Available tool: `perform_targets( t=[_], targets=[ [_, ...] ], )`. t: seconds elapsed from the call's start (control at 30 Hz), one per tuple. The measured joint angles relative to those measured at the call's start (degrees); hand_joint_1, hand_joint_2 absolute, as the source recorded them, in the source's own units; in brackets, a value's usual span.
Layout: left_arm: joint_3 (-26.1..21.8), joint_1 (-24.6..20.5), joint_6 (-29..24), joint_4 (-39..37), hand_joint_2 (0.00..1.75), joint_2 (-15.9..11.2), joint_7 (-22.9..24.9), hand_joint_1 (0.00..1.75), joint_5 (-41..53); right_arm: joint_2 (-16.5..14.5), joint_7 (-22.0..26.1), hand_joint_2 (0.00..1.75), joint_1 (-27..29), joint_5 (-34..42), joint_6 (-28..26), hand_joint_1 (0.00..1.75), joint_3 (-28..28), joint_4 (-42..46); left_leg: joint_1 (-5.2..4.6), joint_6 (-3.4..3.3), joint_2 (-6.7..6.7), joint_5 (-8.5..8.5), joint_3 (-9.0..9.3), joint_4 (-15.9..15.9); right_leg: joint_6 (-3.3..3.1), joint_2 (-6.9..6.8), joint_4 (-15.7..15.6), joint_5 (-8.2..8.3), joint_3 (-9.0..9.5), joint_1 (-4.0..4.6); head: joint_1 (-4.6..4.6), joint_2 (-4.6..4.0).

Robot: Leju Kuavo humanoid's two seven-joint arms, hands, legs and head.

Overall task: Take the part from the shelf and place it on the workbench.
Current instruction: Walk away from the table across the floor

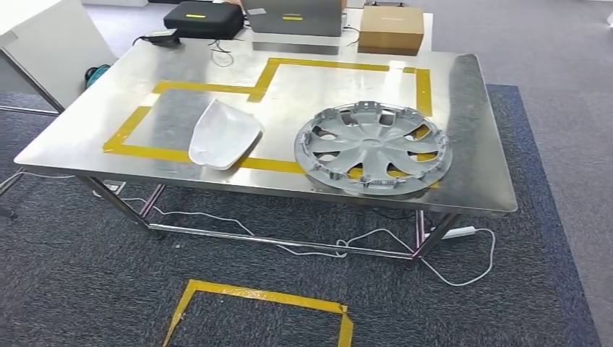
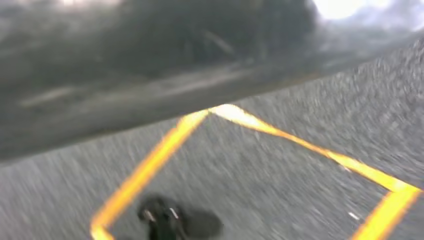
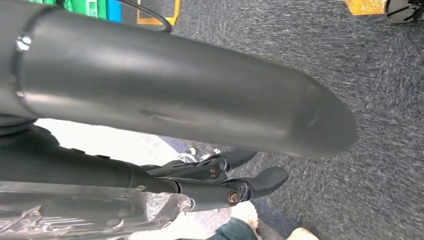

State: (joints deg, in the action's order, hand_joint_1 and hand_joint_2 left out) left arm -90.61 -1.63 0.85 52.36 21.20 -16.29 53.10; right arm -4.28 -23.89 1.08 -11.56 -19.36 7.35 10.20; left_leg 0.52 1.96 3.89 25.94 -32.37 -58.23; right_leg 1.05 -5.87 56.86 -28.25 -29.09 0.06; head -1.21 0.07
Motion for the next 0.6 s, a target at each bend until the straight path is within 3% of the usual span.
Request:
perform_targets(
  t=[0.03,0.07,0.1,0.13,0.2,0.27,0.3,0.33,0.37,0.43,0.5,0.57,0.6],
  targets=[
    [0.04,-0.32,-0.52,-1.86,0.00,0.07,-0.76,0.00,-0.90,-0.03,0.00,0.00,-0.01,0.15,-0.21,0.00,-0.10,-0.01,-0.15,-0.39,0.80,-0.20,0.74,1.52,0.31,-0.62,0.04,-0.22,0.04,0.21,0.15,0.00],
    [0.08,-0.57,-1.01,-3.59,0.00,0.14,-1.33,0.00,-1.41,-0.06,0.00,0.00,-0.06,0.27,-0.40,0.00,-0.22,-0.02,-0.32,-0.83,0.68,-0.02,0.81,1.99,0.60,-1.27,0.02,-0.40,0.26,0.34,0.28,0.00],
    [0.11,-0.66,-1.41,-5.05,0.00,0.17,-1.64,0.00,-1.50,-0.09,0.00,0.00,-0.17,0.35,-0.53,0.00,-0.35,-0.03,-0.32,-1.30,-0.14,-0.06,0.71,1.96,0.84,-1.92,-0.12,-0.49,0.56,0.28,0.44,0.00],
    [0.18,-0.69,-1.78,-6.39,0.00,0.21,-1.83,0.00,-1.34,-0.10,0.00,0.00,-0.28,0.43,-0.62,0.00,-0.47,-0.03,-0.30,-1.68,-0.81,-0.13,0.67,2.03,1.19,-1.73,-0.01,-0.78,0.75,0.13,0.52,0.00],
    [0.51,-0.74,-2.48,-8.85,0.00,0.25,-2.14,0.00,-0.54,-0.11,0.02,0.00,-0.29,0.61,-0.78,0.00,-0.70,-0.04,-0.11,-2.42,-2.22,-0.45,0.62,2.17,1.81,1.26,3.01,-3.02,-0.29,-0.15,0.69,0.00],
    [1.20,-0.88,-3.05,-11.14,0.00,0.20,-2.64,0.00,0.38,-0.15,0.07,0.00,-0.09,0.79,-0.86,0.00,-0.89,-0.10,-0.03,-2.89,-3.82,-0.66,0.42,2.17,2.07,4.83,10.79,-7.02,-3.87,-0.28,0.92,0.00],
    [1.50,-0.96,-3.25,-12.27,0.00,0.15,-2.89,0.00,0.68,-0.17,0.09,0.00,0.02,0.89,-0.86,0.00,-0.93,-0.14,-0.06,-3.00,-4.71,-0.70,0.34,2.15,2.08,5.46,14.66,-8.43,-5.79,-0.28,0.95,0.00],
    [1.72,-1.01,-3.45,-13.30,0.00,0.08,-3.07,0.00,0.82,-0.19,0.09,0.00,0.08,0.95,-0.86,0.00,-0.96,-0.17,-0.08,-3.05,-5.64,-0.73,0.31,2.13,2.06,5.70,16.96,-8.80,-7.07,-0.28,0.95,0.00],
    [1.86,-1.02,-3.58,-14.29,0.00,0.01,-3.17,0.00,0.90,-0.20,0.08,0.00,0.11,0.99,-0.86,0.00,-0.98,-0.20,-0.07,-3.05,-6.58,-0.75,0.34,2.10,2.02,5.80,16.84,-7.86,-7.31,-0.30,0.94,0.00],
    [2.14,-1.02,-3.66,-15.81,0.00,-0.10,-3.25,0.00,0.92,-0.20,0.07,0.00,0.09,1.01,-0.87,0.00,-1.03,-0.21,0.04,-2.89,-8.41,-0.79,0.46,2.05,1.94,6.77,10.36,-3.45,-4.80,-0.53,0.96,0.00],
    [2.44,-1.09,-3.68,-16.75,0.00,-0.23,-3.30,0.00,0.94,-0.25,0.16,0.00,0.07,1.03,-0.87,0.00,-1.10,-0.25,-0.01,-2.37,-10.01,-0.89,0.27,1.88,1.98,9.93,3.13,-0.49,-1.82,-1.06,0.98,0.00],
    [2.62,-1.09,-3.71,-17.39,0.00,-0.36,-3.35,0.00,0.95,-0.30,0.47,0.00,0.00,1.05,-0.88,0.00,-1.21,-0.30,0.05,-1.56,-11.31,-1.20,-0.26,1.84,1.78,11.65,0.99,-0.30,-0.85,-1.22,1.00,0.00],
    [2.66,-1.05,-3.72,-17.68,0.00,-0.39,-3.36,0.00,0.95,-0.32,0.62,0.00,-0.05,1.05,-0.89,0.00,-1.26,-0.31,0.20,-1.14,-11.99,-1.43,-0.51,1.92,1.47,11.05,0.99,-0.22,-0.78,-1.14,0.97,0.00]
  ],
)
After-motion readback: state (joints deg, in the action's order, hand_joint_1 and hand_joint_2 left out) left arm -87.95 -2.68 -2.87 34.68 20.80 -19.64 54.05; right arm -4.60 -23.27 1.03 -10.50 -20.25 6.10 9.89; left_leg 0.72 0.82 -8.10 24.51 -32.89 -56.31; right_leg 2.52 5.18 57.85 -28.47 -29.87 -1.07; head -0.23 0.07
